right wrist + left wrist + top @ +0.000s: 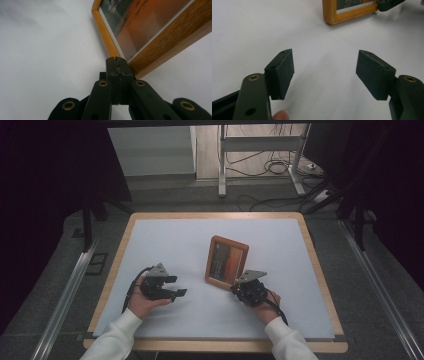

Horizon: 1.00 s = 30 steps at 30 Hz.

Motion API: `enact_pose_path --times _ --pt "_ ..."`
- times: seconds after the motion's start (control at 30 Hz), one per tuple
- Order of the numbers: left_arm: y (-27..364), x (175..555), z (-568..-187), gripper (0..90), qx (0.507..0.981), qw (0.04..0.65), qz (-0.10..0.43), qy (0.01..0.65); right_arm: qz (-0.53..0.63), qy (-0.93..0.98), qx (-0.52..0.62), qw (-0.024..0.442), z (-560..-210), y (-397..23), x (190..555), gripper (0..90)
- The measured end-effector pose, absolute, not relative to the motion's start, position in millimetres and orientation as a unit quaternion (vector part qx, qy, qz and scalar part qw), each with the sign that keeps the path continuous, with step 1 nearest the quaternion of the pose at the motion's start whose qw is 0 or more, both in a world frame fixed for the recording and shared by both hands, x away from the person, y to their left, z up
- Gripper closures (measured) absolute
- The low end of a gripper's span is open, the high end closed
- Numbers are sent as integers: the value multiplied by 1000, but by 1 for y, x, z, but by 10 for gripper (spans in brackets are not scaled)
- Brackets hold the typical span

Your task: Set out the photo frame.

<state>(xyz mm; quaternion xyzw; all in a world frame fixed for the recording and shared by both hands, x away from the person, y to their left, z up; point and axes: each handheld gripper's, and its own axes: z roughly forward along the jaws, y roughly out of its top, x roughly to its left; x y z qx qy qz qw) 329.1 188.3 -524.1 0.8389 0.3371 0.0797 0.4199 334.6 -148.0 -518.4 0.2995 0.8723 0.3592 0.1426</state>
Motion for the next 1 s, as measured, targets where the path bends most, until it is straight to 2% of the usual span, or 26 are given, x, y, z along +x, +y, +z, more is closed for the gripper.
enact_pose_path --times 1.0 --pt "187 329 -525 300 841 417 80 336 359 862 321 156 -518 -160 343 900"
